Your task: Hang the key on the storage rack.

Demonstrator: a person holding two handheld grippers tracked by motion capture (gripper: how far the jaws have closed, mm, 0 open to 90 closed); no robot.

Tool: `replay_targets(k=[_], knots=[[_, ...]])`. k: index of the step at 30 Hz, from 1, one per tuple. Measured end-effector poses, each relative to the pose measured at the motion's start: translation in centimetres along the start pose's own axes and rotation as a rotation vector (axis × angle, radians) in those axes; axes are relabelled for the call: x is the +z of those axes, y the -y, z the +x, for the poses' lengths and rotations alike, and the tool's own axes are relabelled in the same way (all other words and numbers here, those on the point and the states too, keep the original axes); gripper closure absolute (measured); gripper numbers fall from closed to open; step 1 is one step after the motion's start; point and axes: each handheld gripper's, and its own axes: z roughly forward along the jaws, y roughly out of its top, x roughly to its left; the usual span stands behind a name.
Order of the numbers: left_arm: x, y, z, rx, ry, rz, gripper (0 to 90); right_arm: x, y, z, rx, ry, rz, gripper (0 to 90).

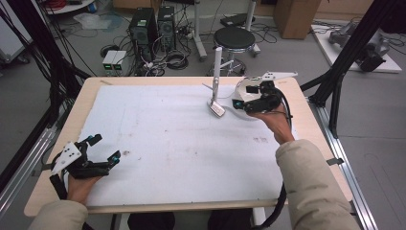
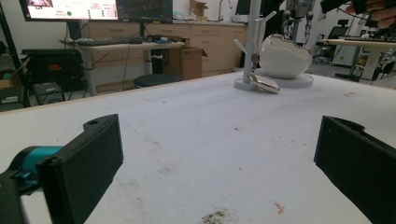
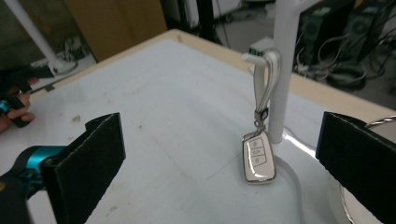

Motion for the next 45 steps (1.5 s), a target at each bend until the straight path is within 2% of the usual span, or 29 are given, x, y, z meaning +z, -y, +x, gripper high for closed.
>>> replay_targets(k=[3, 6, 9, 13, 18, 21, 29, 33, 36, 40, 42, 45], knots=[[0.0, 0.0, 0.0, -0.005, -0.004, 0.002, 1.7, -1.6, 0.8, 0.6, -0.014, 0.051, -0.047, 0.5], [0.0, 0.0, 0.0, -0.007, -0.007, 0.005, 1.7, -2.9, 1.9, 1.0, -0.028, 0.042, -0.087, 0.5], [0.1, 0.0, 0.0, -0.009, -0.010, 0.008, 1.7, -4.1, 3.6, 1.3, -0.075, 0.058, -0.125, 0.5], [0.0, 0.0, 0.0, -0.011, -0.014, -0.001, 1.7, -5.3, 5.8, 1.6, -0.096, 0.075, -0.192, 0.5], [0.0, 0.0, 0.1, -0.010, -0.015, 0.007, 1.8, -6.5, 9.1, 1.8, -0.091, 0.094, -0.274, 0.5], [0.1, 0.0, 0.0, -0.008, -0.015, 0.007, 1.7, -7.0, 11.1, 1.7, -0.072, 0.101, -0.316, 0.5], [0.1, 0.0, 0.0, -0.010, -0.026, 0.010, 1.7, -7.7, 14.9, 1.8, -0.040, 0.145, -0.358, 0.5], [0.1, 0.0, 0.0, -0.010, -0.027, 0.008, 1.7, -7.6, 16.2, 1.8, -0.062, 0.157, -0.358, 0.5], [0.0, 0.0, 0.0, -0.005, -0.029, 0.003, 1.7, -7.5, 17.0, 1.6, -0.060, 0.160, -0.364, 0.5], [0.0, 0.0, -0.1, -0.001, -0.030, -0.001, 1.7, -7.2, 18.3, 1.3, -0.027, 0.163, -0.371, 0.5], [0.0, 0.0, -0.2, 0.005, -0.033, -0.003, 1.7, -7.2, 18.5, 1.5, -0.037, 0.175, -0.381, 0.5], [-0.1, 0.0, -0.2, 0.010, -0.037, -0.006, 1.7, -7.1, 18.4, 1.8, -0.069, 0.182, -0.363, 0.5]])
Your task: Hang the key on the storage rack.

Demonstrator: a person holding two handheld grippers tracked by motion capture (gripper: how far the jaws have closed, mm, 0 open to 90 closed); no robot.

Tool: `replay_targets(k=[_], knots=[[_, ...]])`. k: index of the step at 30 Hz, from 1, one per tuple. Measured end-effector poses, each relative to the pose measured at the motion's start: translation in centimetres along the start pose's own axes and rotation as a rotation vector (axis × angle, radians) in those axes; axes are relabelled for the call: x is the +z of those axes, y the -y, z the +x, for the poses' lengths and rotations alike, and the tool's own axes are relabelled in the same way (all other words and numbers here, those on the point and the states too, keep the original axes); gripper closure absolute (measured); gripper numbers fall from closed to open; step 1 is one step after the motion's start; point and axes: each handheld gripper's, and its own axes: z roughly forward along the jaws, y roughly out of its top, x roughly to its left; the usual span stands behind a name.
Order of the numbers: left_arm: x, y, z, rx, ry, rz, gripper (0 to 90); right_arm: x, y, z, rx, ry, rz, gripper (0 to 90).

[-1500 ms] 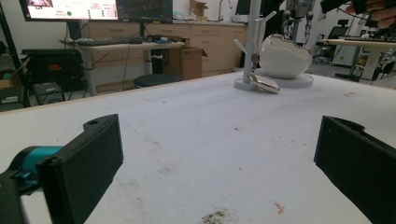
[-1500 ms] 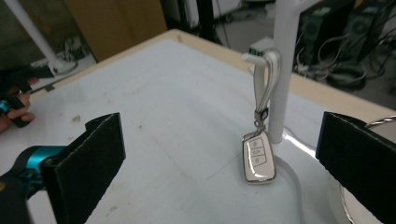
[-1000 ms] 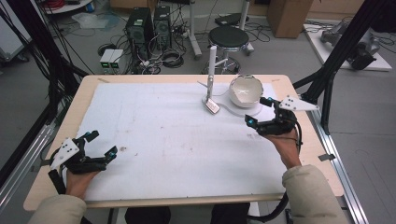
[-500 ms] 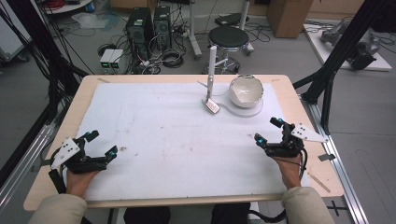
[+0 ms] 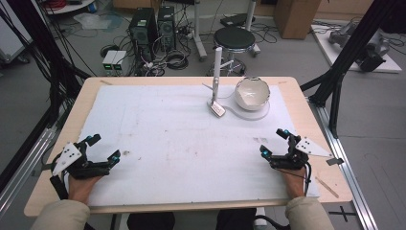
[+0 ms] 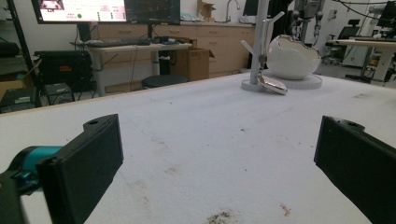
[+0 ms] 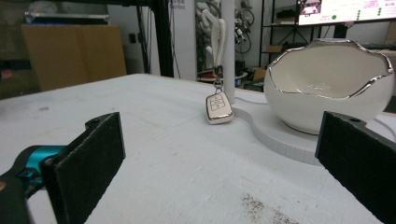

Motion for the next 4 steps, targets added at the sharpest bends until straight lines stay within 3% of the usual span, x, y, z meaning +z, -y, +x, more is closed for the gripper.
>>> replay_targets(k=[4], knots=[[-0.06, 0.02, -0.06, 0.003, -0.013, -0.009, 1.7, -0.01, 0.01, 0.03, 0.002, 0.008, -0.001, 0.5]])
